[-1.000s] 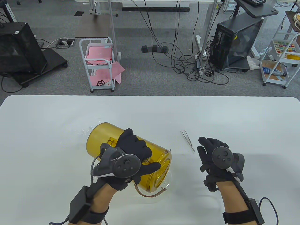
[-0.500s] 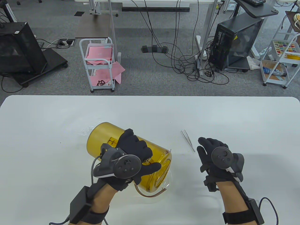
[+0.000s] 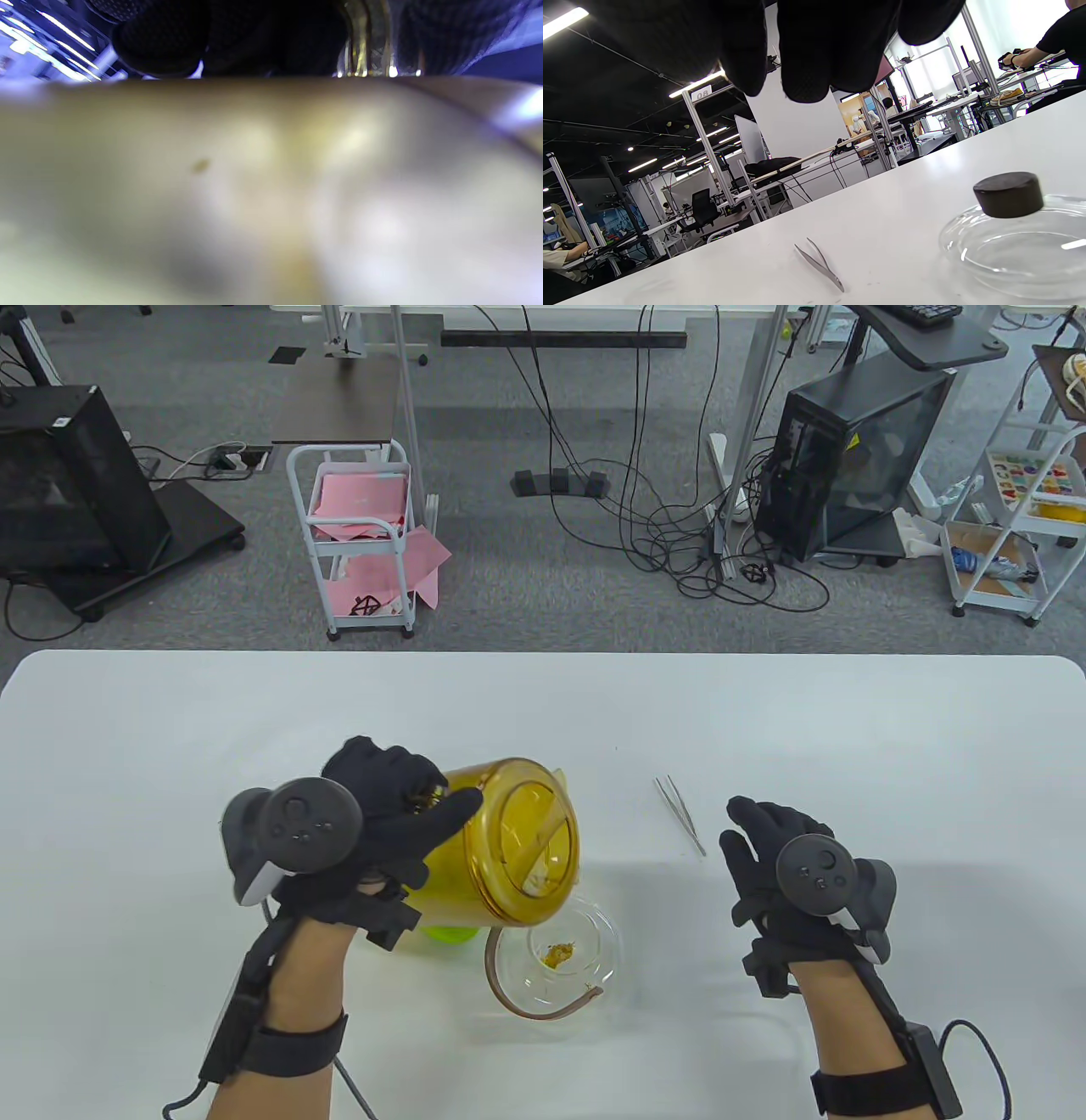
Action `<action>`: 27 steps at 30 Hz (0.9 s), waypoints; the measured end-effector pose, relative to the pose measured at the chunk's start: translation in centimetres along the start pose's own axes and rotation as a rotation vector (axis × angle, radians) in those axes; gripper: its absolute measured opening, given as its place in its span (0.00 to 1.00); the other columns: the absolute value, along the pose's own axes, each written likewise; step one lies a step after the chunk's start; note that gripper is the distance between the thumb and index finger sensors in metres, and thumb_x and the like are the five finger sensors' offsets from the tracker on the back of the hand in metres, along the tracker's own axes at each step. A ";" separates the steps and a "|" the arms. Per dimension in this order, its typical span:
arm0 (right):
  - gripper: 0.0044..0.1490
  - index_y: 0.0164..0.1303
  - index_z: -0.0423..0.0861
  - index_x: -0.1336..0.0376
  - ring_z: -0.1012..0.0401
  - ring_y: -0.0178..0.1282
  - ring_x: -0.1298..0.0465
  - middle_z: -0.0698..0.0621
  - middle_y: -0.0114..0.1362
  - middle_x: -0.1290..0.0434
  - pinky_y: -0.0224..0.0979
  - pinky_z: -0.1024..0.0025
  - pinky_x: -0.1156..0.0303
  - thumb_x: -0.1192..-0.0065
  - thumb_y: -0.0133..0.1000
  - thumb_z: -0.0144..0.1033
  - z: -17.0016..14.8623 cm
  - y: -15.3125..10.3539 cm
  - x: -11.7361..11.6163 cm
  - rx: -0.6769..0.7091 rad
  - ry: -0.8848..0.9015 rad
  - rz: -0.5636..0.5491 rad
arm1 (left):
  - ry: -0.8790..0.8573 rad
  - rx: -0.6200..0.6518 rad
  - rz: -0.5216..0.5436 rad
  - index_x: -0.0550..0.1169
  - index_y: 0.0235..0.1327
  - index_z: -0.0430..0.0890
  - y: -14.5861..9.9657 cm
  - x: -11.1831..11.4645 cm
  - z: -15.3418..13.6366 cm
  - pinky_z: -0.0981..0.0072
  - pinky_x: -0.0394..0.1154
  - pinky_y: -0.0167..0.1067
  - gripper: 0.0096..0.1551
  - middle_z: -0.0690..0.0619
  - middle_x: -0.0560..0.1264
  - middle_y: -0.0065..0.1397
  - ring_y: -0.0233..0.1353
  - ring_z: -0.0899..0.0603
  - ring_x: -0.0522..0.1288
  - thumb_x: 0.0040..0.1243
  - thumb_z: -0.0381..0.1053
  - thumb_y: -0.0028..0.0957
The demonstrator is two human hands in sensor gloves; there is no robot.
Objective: Make chrysanthemum tea
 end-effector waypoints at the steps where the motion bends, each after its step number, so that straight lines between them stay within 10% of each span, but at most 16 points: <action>1: 0.33 0.78 0.56 0.35 0.42 0.80 0.32 0.46 0.79 0.33 0.77 0.32 0.45 0.41 0.62 0.55 0.0 0.0 0.0 0.000 0.001 -0.001 | -0.018 -0.029 0.050 0.87 0.35 0.49 -0.1 -0.8 -0.9 0.25 0.55 0.73 0.31 0.48 0.85 0.40 0.50 0.35 0.78 0.64 0.77 0.53; 7: 0.33 0.78 0.56 0.36 0.42 0.80 0.32 0.46 0.79 0.33 0.77 0.32 0.45 0.41 0.62 0.55 -0.1 0.0 0.0 -0.004 0.004 -0.002 | -0.188 -0.295 0.405 0.86 0.39 0.48 -1.9 -4.2 -8.2 0.24 0.54 0.72 0.32 0.47 0.84 0.44 0.52 0.34 0.76 0.64 0.77 0.53; 13: 0.34 0.78 0.56 0.36 0.42 0.81 0.33 0.46 0.79 0.33 0.77 0.32 0.45 0.41 0.62 0.55 -0.2 0.0 -0.3 -0.010 -0.003 0.011 | -0.382 -0.423 0.554 0.80 0.51 0.45 -3.1 -2.6 -15.3 0.22 0.52 0.71 0.34 0.44 0.79 0.52 0.58 0.32 0.71 0.61 0.74 0.54; 22: 0.34 0.79 0.55 0.36 0.42 0.81 0.33 0.46 0.79 0.33 0.77 0.32 0.45 0.42 0.62 0.55 -0.5 0.1 -0.1 -0.020 -0.002 0.011 | -0.604 -0.449 0.515 0.66 0.72 0.43 -2.9 1.1 -19.6 0.24 0.42 0.73 0.36 0.40 0.68 0.71 0.71 0.28 0.60 0.52 0.65 0.61; 27: 0.34 0.79 0.55 0.37 0.42 0.81 0.33 0.46 0.79 0.33 0.78 0.32 0.45 0.42 0.62 0.55 -0.5 0.1 0.0 -0.019 0.005 0.009 | -0.301 -0.472 0.503 0.49 0.84 0.46 -2.7 -0.3 -16.9 0.26 0.41 0.73 0.47 0.37 0.52 0.86 0.81 0.26 0.52 0.55 0.63 0.62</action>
Point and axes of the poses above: the tracker on the back of each hand, its own z axis roughly to the thumb side, its own y axis roughly from the wrist to the fingertips, x = y × z, the point moved 2 cm from there along y, roughly from the wrist to the fingertips
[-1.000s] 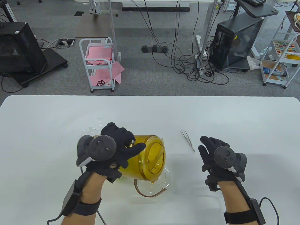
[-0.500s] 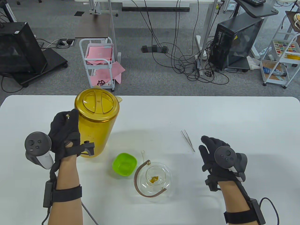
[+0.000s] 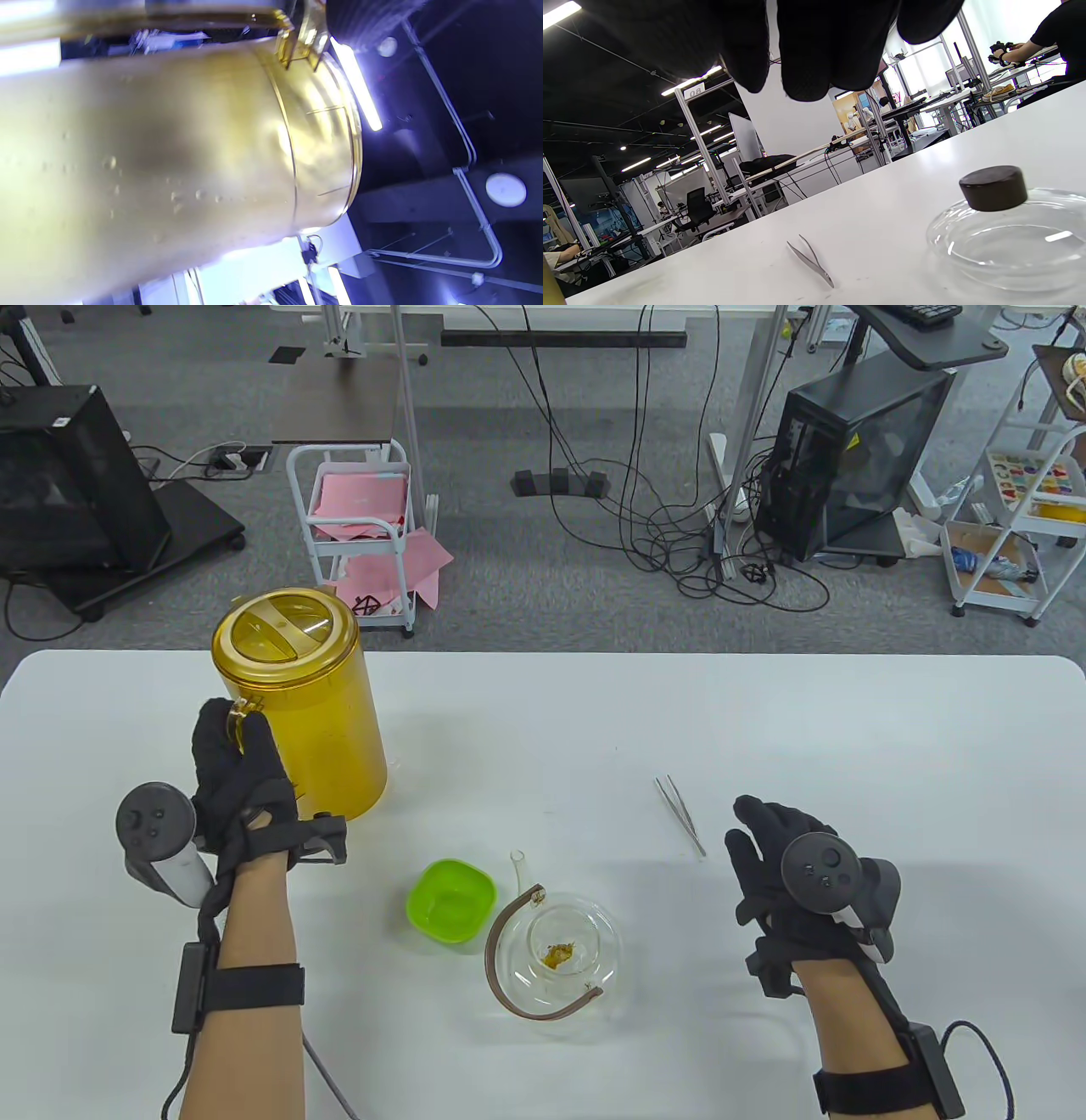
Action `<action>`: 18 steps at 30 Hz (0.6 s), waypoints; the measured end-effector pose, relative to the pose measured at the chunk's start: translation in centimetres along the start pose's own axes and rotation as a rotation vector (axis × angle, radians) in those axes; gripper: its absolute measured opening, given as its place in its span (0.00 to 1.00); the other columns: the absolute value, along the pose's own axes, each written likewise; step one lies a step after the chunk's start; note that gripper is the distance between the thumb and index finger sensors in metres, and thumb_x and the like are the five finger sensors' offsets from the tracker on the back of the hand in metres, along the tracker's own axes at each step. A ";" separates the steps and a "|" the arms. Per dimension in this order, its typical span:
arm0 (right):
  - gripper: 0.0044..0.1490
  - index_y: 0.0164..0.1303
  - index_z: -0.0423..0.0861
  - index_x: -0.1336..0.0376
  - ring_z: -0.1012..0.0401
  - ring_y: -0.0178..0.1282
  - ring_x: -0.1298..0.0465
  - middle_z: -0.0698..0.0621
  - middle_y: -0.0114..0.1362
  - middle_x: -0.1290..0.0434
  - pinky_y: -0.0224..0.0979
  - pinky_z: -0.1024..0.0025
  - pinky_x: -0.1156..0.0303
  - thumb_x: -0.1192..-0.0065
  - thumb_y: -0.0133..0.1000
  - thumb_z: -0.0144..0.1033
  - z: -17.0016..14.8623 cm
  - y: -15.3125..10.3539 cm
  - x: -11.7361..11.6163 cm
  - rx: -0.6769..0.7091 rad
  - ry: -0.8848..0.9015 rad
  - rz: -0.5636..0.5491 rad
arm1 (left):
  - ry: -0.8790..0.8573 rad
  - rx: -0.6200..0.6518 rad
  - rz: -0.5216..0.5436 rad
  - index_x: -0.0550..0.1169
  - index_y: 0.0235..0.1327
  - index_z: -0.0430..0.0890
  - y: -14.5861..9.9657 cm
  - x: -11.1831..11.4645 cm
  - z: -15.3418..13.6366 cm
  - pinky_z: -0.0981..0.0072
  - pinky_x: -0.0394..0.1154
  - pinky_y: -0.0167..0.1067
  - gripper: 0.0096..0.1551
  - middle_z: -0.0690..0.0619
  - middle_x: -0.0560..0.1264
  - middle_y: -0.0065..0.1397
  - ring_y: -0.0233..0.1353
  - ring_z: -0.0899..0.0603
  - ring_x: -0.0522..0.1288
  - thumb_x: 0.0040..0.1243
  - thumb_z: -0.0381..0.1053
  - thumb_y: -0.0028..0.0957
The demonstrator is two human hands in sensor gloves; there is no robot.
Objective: Make chrysanthemum tea
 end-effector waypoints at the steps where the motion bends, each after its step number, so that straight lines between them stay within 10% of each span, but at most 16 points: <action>1: 0.34 0.79 0.55 0.37 0.42 0.81 0.33 0.46 0.79 0.33 0.78 0.32 0.45 0.42 0.62 0.55 0.0 0.0 0.0 0.002 0.001 -0.001 | 0.032 0.037 0.013 0.48 0.84 0.47 -0.2 -0.2 0.9 0.26 0.40 0.73 0.48 0.37 0.49 0.88 0.82 0.26 0.48 0.55 0.64 0.62; 6: 0.34 0.79 0.55 0.37 0.42 0.81 0.33 0.46 0.79 0.33 0.78 0.32 0.45 0.42 0.62 0.55 0.3 -0.1 0.3 0.016 0.008 -0.013 | 0.077 0.344 0.019 0.51 0.84 0.49 -3.0 -0.7 8.7 0.27 0.44 0.74 0.47 0.37 0.49 0.89 0.83 0.26 0.50 0.56 0.67 0.61; 10: 0.34 0.79 0.55 0.37 0.42 0.81 0.33 0.46 0.79 0.33 0.78 0.33 0.45 0.42 0.62 0.55 0.1 0.0 0.2 0.016 0.020 -0.008 | 0.133 0.477 -0.192 0.66 0.80 0.50 -5.9 1.1 11.9 0.28 0.51 0.76 0.39 0.40 0.64 0.85 0.81 0.28 0.61 0.56 0.69 0.61; 18: 0.34 0.79 0.55 0.37 0.43 0.81 0.33 0.46 0.79 0.33 0.78 0.33 0.45 0.42 0.62 0.55 0.1 0.0 0.0 0.023 0.016 -0.003 | 0.395 0.507 -0.668 0.76 0.73 0.50 -11.7 6.8 4.9 0.28 0.55 0.76 0.34 0.43 0.75 0.78 0.76 0.30 0.69 0.55 0.69 0.61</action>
Point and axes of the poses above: the tracker on the back of each hand, its own z axis roughly to the thumb side, its own y axis roughly from the wrist to the fingertips, x = y × z, the point moved 2 cm from there along y, roughly from the wrist to the fingertips
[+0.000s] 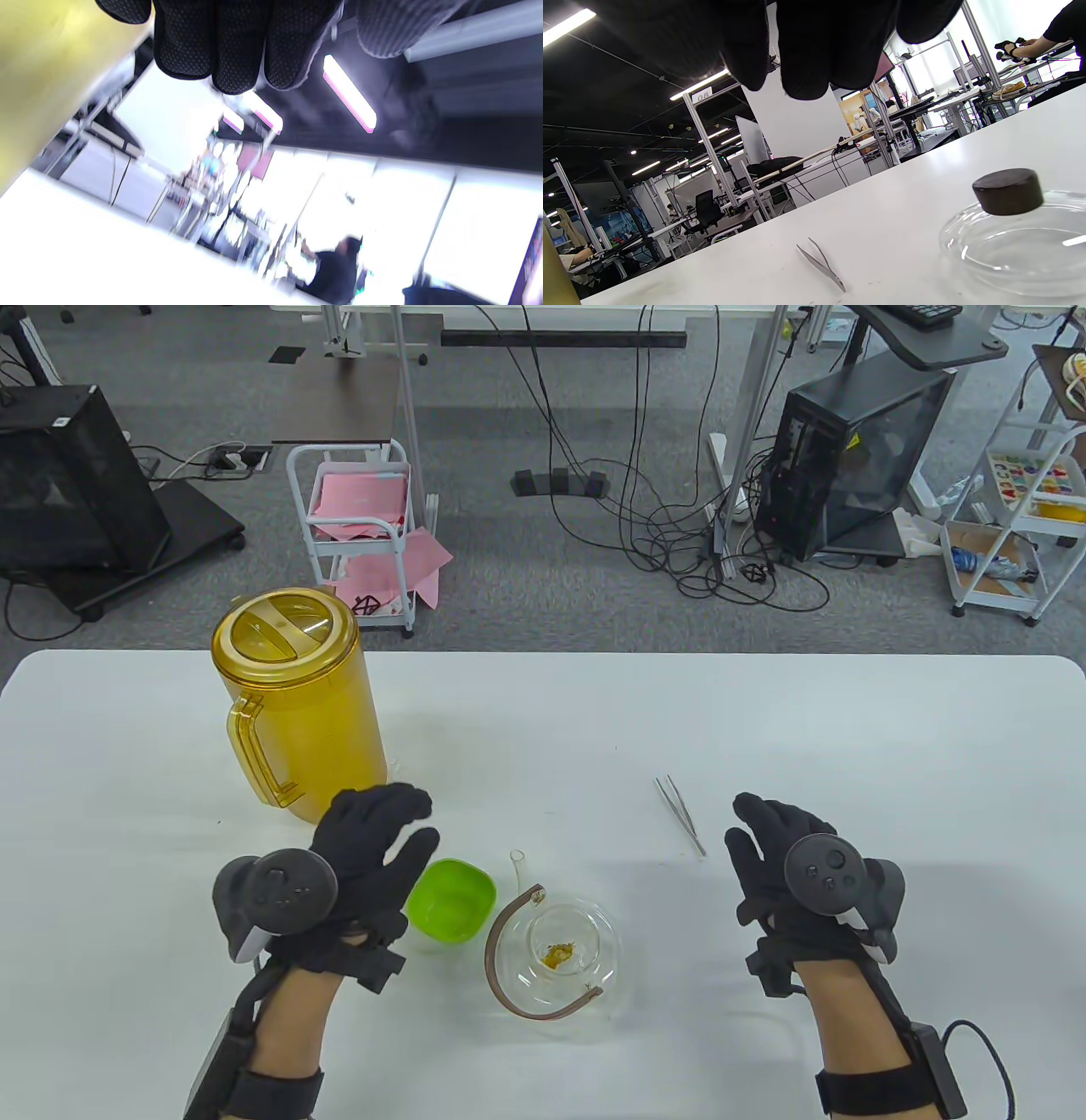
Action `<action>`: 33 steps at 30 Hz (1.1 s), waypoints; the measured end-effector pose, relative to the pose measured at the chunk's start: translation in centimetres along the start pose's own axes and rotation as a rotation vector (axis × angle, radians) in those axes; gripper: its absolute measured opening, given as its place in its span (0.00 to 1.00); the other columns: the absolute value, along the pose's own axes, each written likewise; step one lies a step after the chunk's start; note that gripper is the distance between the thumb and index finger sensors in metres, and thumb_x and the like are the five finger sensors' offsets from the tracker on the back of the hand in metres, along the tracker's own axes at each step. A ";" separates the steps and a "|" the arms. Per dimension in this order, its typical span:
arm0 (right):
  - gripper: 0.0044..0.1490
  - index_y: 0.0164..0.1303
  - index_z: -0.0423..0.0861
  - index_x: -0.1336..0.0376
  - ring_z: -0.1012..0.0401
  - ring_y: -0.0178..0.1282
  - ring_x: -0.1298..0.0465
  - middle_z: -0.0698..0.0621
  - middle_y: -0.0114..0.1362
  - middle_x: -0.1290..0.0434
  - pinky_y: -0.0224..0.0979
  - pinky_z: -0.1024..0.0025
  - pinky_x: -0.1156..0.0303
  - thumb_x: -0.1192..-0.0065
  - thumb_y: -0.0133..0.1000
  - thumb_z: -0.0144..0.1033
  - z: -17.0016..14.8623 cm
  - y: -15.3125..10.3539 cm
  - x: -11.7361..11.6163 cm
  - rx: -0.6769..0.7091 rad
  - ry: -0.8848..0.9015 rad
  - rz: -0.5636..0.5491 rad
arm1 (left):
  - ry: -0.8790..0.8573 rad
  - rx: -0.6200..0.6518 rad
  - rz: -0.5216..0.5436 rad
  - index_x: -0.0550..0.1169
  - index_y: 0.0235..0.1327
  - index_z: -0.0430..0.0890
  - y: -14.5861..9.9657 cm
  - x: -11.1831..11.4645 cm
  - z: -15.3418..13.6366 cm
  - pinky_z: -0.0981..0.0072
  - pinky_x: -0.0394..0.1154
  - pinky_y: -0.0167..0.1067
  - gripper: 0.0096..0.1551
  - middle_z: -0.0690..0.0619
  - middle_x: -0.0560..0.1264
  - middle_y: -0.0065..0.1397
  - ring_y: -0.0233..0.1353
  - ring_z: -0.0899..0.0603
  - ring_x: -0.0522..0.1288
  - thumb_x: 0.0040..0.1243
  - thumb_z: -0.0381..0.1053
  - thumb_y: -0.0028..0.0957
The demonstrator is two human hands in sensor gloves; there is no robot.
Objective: Make chrysanthemum tea
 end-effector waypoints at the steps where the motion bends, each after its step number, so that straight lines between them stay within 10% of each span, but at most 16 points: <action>1: 0.34 0.79 0.55 0.37 0.42 0.81 0.33 0.46 0.79 0.33 0.78 0.33 0.45 0.42 0.62 0.55 0.0 0.0 -0.2 -0.001 -0.004 0.004 | 0.048 -0.004 0.008 0.76 0.72 0.50 -0.2 1.0 -0.5 0.28 0.56 0.75 0.34 0.43 0.76 0.77 0.75 0.30 0.70 0.55 0.69 0.61; 22: 0.36 0.82 0.56 0.39 0.40 0.83 0.36 0.44 0.84 0.38 0.78 0.32 0.47 0.39 0.63 0.53 -7.6 1.4 -2.2 -0.419 -0.324 0.108 | 0.108 -0.076 -0.006 0.77 0.70 0.49 -0.3 3.0 -2.9 0.29 0.58 0.74 0.33 0.43 0.76 0.76 0.73 0.31 0.71 0.56 0.68 0.60; 33: 0.34 0.81 0.58 0.38 0.41 0.81 0.33 0.46 0.82 0.35 0.79 0.33 0.47 0.41 0.63 0.54 -8.2 1.9 -3.5 -0.408 -0.349 0.152 | 0.062 -0.105 -0.084 0.77 0.70 0.49 0.0 4.4 -3.3 0.29 0.57 0.74 0.33 0.43 0.76 0.76 0.74 0.30 0.70 0.55 0.68 0.61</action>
Point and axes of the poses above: the tracker on the back of each hand, its own z axis roughly to the thumb side, its own y axis roughly from the wrist to the fingertips, x = y × z, the point moved 2 cm from there along y, roughly from the wrist to the fingertips
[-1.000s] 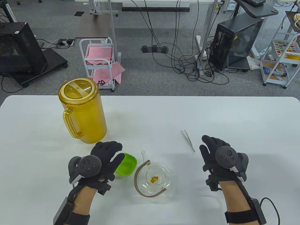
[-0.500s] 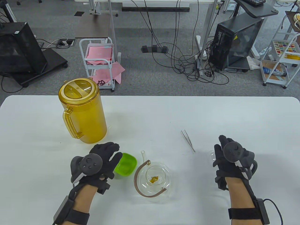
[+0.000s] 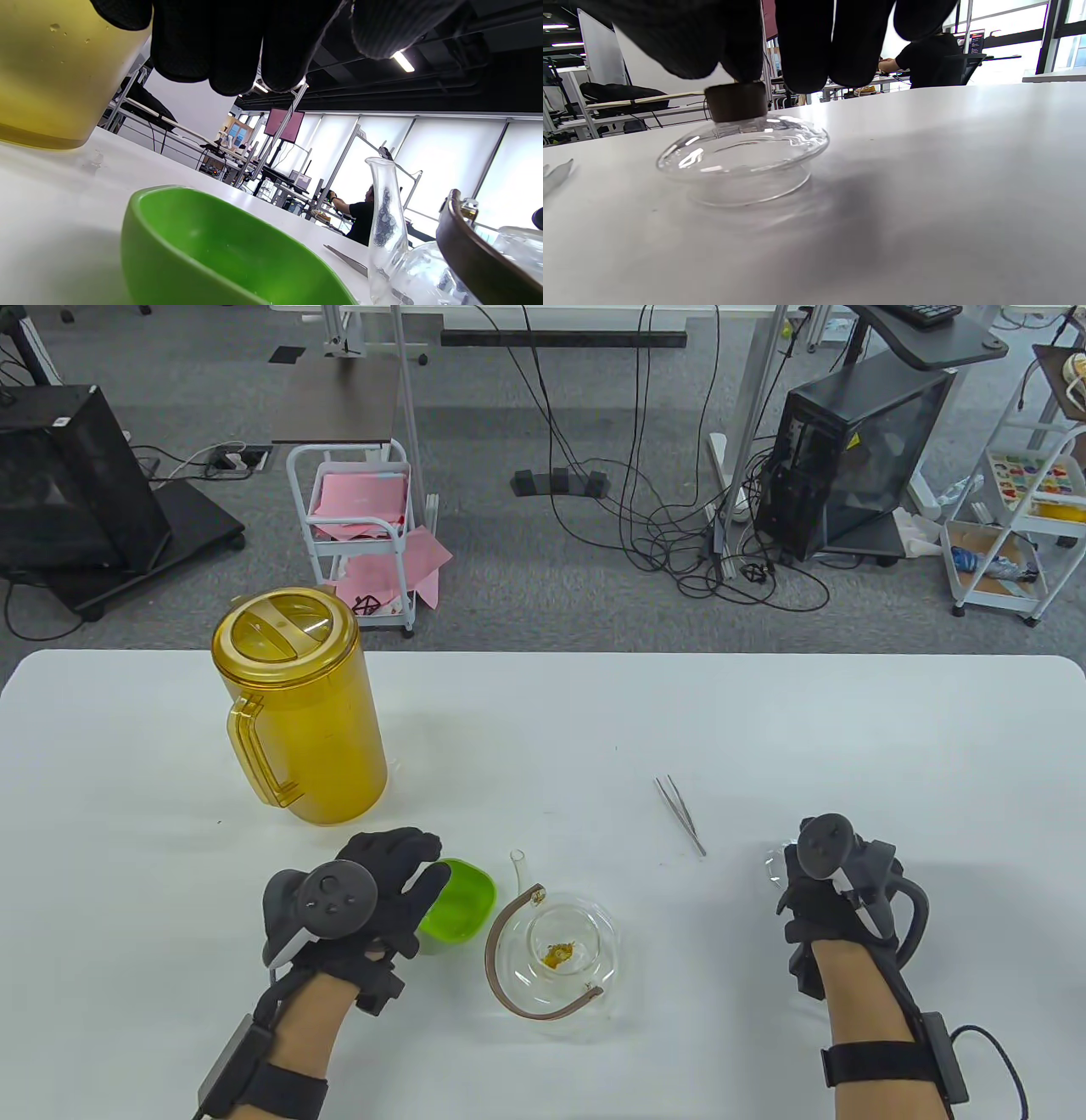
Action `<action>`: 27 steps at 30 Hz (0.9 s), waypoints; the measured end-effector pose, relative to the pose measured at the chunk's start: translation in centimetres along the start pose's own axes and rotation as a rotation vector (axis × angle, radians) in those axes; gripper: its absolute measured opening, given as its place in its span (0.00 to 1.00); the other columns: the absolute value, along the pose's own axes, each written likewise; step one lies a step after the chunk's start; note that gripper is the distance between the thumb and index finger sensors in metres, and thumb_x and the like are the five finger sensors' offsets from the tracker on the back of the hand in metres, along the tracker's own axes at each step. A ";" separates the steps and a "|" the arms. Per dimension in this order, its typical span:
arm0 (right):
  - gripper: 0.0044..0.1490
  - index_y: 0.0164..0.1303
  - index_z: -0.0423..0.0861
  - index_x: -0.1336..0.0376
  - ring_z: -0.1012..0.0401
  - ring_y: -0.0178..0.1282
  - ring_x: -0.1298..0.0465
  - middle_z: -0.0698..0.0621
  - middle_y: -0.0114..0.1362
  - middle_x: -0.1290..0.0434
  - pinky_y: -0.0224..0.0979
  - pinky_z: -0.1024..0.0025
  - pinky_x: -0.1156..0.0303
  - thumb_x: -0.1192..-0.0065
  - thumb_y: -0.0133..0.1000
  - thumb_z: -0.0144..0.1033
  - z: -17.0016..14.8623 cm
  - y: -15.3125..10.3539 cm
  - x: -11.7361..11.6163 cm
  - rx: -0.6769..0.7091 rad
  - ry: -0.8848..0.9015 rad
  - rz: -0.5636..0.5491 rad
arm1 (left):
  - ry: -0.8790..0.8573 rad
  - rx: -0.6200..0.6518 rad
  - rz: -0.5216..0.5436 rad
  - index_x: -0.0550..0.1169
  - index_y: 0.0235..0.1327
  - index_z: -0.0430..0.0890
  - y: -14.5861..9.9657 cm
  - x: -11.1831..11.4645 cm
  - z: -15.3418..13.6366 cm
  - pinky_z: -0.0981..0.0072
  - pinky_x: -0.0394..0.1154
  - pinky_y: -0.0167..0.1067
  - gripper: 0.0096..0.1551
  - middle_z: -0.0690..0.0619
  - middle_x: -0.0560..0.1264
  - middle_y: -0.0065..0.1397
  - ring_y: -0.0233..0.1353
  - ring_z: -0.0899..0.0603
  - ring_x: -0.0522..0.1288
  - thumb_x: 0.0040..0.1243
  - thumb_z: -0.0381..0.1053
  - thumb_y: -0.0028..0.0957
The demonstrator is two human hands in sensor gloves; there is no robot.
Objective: Make chrysanthemum tea
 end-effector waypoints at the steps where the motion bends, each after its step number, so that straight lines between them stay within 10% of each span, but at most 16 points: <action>1: 0.35 0.81 0.58 0.37 0.42 0.81 0.33 0.46 0.82 0.35 0.79 0.33 0.46 0.40 0.63 0.55 0.3 -0.1 0.0 0.018 -0.006 0.010 | 0.013 0.006 0.021 0.77 0.70 0.49 -0.1 -0.1 0.0 0.29 0.57 0.74 0.33 0.42 0.76 0.76 0.74 0.30 0.70 0.55 0.68 0.61; 15: 0.32 0.79 0.52 0.36 0.46 0.81 0.30 0.48 0.80 0.32 0.81 0.32 0.48 0.34 0.63 0.43 2.5 -1.0 0.1 0.104 -0.036 -0.102 | 0.001 0.004 0.021 0.77 0.70 0.49 -0.2 -0.2 -0.3 0.29 0.57 0.74 0.33 0.43 0.76 0.76 0.74 0.30 0.70 0.55 0.68 0.60; 27: 0.32 0.79 0.51 0.37 0.45 0.81 0.32 0.47 0.80 0.34 0.81 0.33 0.48 0.40 0.63 0.42 11.1 -10.8 5.4 0.665 0.253 -0.364 | 0.011 0.011 0.024 0.77 0.70 0.49 -0.1 -0.2 -0.1 0.29 0.57 0.74 0.33 0.43 0.76 0.76 0.74 0.31 0.70 0.55 0.68 0.60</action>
Point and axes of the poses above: the tracker on the back of each hand, its own z axis roughly to the thumb side, its own y axis roughly from the wrist to the fingertips, x = y × z, the point moved 2 cm from there along y, roughly from the wrist to the fingertips
